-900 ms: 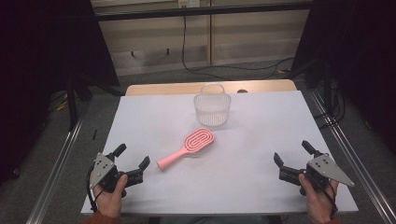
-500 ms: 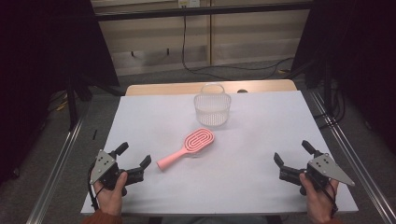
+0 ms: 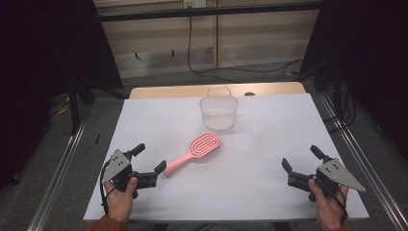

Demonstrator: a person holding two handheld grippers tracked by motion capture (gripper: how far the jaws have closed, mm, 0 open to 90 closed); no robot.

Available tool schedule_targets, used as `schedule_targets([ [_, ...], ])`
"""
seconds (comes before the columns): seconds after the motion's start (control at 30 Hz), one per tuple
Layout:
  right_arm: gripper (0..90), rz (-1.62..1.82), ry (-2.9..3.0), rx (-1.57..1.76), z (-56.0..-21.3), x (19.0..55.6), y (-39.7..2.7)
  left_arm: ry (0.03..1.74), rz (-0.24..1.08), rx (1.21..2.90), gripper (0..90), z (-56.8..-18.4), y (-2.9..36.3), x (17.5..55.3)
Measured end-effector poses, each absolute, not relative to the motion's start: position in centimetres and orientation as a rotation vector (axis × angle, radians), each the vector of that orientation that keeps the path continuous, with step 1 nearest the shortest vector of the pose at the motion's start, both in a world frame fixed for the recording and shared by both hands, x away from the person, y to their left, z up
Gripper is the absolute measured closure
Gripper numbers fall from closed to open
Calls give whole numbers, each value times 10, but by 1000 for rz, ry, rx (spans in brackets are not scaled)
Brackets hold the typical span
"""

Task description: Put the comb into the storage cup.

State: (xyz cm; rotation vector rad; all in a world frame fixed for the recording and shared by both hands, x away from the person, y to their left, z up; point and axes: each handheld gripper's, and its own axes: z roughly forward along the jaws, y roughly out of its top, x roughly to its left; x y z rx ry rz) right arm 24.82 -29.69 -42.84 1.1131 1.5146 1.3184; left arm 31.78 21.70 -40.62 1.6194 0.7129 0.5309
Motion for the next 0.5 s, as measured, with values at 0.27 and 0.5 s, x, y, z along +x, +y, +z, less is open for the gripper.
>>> schedule_targets([
  [0.27, 0, 1323, 1521, 1115, -429, 248, -297, 703, 440, 1673, 41, -401, 213, 328],
  [0.5, 0, 1337, 1533, 1104, -429, 249, -295, 675, 402, 1748, 40, -396, 207, 339],
])
